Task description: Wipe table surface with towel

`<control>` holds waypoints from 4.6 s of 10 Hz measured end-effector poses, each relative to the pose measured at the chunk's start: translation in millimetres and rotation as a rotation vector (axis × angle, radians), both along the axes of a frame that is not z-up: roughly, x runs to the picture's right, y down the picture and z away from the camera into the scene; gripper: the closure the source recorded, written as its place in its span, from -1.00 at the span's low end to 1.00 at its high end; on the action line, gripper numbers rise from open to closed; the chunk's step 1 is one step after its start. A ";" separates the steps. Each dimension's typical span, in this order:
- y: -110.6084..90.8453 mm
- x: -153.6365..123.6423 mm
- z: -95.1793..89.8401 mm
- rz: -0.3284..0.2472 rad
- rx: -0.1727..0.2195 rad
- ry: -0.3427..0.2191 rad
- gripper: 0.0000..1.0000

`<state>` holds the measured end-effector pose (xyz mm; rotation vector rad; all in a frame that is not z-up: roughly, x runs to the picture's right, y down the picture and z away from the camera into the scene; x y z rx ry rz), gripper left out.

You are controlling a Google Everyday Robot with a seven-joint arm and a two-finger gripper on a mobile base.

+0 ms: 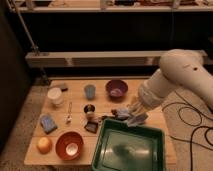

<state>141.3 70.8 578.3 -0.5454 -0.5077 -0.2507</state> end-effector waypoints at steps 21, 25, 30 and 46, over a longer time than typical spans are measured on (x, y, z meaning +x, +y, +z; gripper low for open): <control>-38.6 155.0 203.7 0.406 0.010 0.285 1.00; -30.3 150.4 231.9 0.407 -0.045 0.287 1.00; -27.8 143.5 254.5 0.385 -0.089 0.317 1.00; 27.8 73.1 262.6 0.210 -0.213 0.244 1.00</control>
